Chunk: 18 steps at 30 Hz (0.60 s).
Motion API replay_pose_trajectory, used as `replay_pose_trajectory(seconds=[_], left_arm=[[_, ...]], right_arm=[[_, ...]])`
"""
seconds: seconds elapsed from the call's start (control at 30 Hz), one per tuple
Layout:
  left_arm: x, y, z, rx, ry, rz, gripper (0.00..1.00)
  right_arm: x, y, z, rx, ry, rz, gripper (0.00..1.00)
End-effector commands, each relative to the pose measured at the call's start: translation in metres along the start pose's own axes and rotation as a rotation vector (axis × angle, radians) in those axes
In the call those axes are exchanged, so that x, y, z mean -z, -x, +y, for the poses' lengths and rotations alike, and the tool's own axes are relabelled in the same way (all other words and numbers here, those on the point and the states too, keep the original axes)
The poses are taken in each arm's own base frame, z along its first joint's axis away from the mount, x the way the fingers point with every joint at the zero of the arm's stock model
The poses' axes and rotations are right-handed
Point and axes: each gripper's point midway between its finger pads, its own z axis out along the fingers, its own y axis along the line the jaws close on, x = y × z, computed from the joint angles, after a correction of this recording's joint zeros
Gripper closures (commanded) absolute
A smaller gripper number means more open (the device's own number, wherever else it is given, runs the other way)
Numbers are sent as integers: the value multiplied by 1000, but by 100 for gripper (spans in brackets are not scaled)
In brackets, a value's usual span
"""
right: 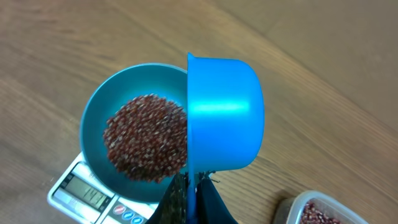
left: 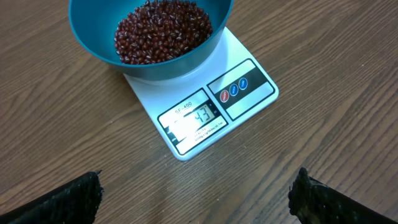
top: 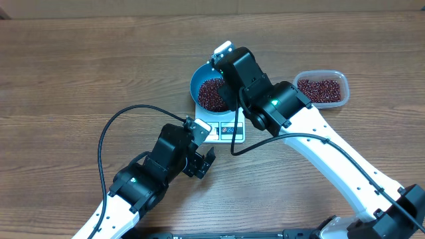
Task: Scoop item into bowl and weigh 150g on scale
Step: 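Hold the tipped blue scoop over the teal bowl, shaking beans out, then move the empty scoop with the right gripper back to the bean tub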
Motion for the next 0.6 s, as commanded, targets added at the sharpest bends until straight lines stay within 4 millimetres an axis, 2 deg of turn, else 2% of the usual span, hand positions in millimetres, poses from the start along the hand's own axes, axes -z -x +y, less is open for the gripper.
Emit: replay_pose_trajectory(seconds=[0.0,0.1,0.13,0.17,0.23,0.27,0.3,0.4,0.57], left_arm=[[2,0,1,10,-1,-8,0],[2,0,1,10,-1,-8,0],[2,0,1,10,-1,-8,1],[2,0,1,10,-1,-8,0],[2,0,1,10,-1,-8,0],[2,0,1,10,-1,-8,0],[2,0,1,10,-1,-7,0],[2,0,1,10,-1,-8,0],[2,0,1,10,-1,-8,0]], right_arm=[[12,10,-45,-169,-169,-45,96],[13,1,-85,-329,-316,-43,96],[12,-7,-105,-406,-369,-32,96],[12,-10,-111,-429,-381,-26,96],[10,-32,-142,-547,-441,20,96],[8,-40,-151,-578,-451,41,96],[4,-56,-166,-627,-445,85,96],[-6,-79,-184,-690,-412,155,96],[-30,-114,-200,-740,-406,272,96]])
